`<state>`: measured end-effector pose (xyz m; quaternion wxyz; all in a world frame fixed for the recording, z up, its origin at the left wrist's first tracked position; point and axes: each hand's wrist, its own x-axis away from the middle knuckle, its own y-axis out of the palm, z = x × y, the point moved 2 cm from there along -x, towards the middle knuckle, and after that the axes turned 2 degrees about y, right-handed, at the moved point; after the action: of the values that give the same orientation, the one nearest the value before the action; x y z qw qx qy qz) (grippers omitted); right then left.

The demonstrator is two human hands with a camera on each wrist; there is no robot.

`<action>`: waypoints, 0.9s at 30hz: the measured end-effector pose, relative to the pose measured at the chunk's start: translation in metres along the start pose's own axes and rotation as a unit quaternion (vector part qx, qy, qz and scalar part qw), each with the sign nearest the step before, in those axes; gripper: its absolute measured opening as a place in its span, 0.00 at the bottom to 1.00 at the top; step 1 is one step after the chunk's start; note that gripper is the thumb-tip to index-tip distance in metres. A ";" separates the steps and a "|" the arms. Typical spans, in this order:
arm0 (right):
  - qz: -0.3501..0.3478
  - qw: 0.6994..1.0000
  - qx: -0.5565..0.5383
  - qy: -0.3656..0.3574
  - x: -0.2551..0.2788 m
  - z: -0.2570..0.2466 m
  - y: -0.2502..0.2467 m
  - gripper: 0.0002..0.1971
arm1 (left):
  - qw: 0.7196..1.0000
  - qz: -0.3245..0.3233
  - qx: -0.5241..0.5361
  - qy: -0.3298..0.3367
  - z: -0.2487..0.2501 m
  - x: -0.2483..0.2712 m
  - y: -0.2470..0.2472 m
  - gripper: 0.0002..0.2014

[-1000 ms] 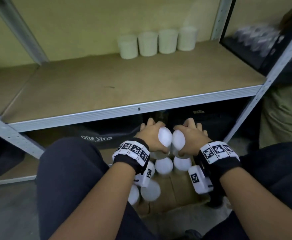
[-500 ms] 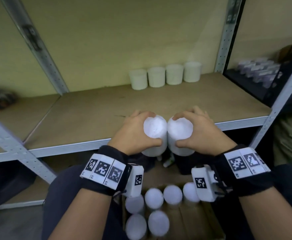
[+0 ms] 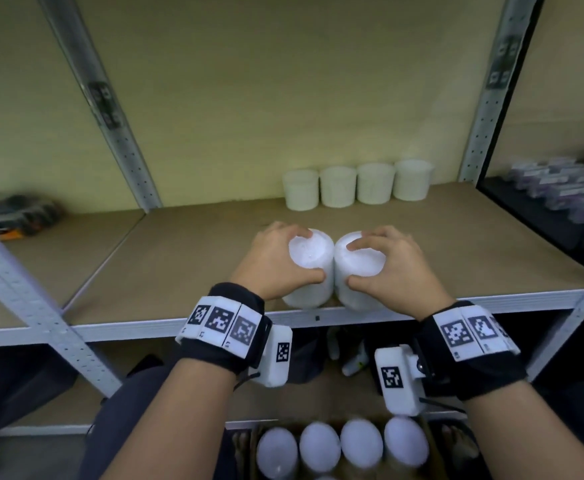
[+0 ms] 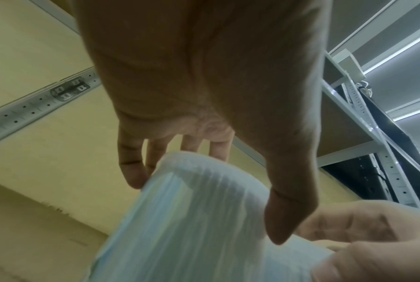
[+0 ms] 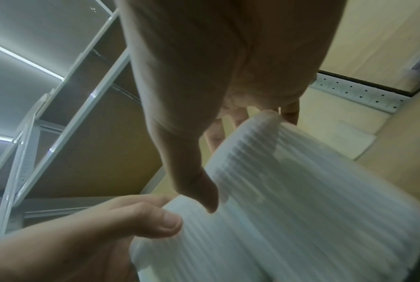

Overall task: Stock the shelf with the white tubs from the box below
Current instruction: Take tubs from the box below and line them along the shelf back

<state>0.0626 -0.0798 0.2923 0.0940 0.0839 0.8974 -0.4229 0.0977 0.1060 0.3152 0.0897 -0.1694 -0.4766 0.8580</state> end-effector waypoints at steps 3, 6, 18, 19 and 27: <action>-0.006 1.000 -0.003 0.003 -0.008 0.006 0.011 0.24 | 1.000 -0.007 -0.003 -0.011 -0.007 -0.008 0.004 0.32; -0.001 1.000 0.001 -0.003 -0.013 0.010 0.021 0.23 | 1.000 -0.016 -0.003 -0.019 -0.014 -0.011 0.009 0.32; 0.053 0.998 0.023 -0.017 0.001 0.003 0.031 0.23 | 0.999 -0.034 -0.017 -0.012 -0.021 -0.001 0.010 0.31; 0.067 0.997 0.028 -0.021 0.004 0.001 0.028 0.21 | 1.000 -0.023 -0.015 -0.006 -0.021 0.002 0.008 0.29; 0.036 0.998 0.053 -0.028 0.005 0.010 0.018 0.17 | 0.999 0.026 -0.018 0.008 -0.012 0.019 0.007 0.10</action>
<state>0.0623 -0.0756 0.2717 0.1295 0.1096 0.8670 -0.4685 0.0848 0.1177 0.2997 0.0684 -0.1905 -0.4863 0.8500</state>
